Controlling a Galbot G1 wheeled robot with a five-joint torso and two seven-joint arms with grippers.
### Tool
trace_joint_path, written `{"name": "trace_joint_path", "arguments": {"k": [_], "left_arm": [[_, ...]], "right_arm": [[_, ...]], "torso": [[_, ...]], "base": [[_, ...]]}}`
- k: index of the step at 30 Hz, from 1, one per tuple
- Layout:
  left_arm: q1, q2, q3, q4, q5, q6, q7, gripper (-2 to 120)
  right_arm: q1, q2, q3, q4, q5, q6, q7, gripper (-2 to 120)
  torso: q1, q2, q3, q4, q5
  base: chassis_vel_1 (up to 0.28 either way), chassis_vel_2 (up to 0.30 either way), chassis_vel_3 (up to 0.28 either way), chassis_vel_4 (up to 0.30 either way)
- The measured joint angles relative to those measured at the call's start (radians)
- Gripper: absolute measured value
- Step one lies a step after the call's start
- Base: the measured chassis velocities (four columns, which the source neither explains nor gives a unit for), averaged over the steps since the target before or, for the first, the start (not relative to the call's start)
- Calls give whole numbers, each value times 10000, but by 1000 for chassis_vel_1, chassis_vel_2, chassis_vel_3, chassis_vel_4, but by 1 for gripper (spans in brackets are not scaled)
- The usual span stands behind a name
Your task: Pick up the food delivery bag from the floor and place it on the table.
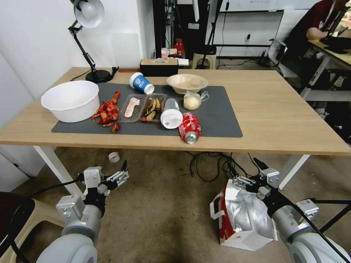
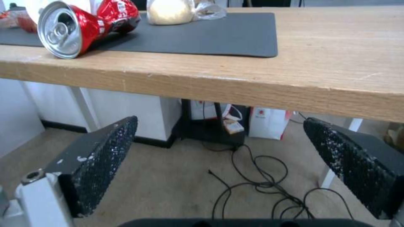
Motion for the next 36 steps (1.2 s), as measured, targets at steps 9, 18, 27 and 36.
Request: {"name": "trace_joint_path", "arguments": {"k": [9,18,27,36], "left_arm": [[2,-2,5,-4,7,0,0,100],[21,33,-5,-33,10,0,23,100],[34,21,-11,-39,15,-2,23,100],[40,10,-12,-62,16,-10,24,100]], "right_arm": [[-6,-24,35,19,-14,-15,47,100],[5,-25,23,7,-21,-33,47,100],[7,-7,-2,24,-31,-49,47,100],[5,-32,15,56,-31,-52,46,100]], "torso": [[-59,-134,-77,0,0],[-122,-292,-169,0,0],[-202,-479,-277,0,0],[-262,-631,-368,0,0]], "base": [[0,0,0,0],[0,0,0,0],[0,0,0,0],[0,0,0,0]]}}
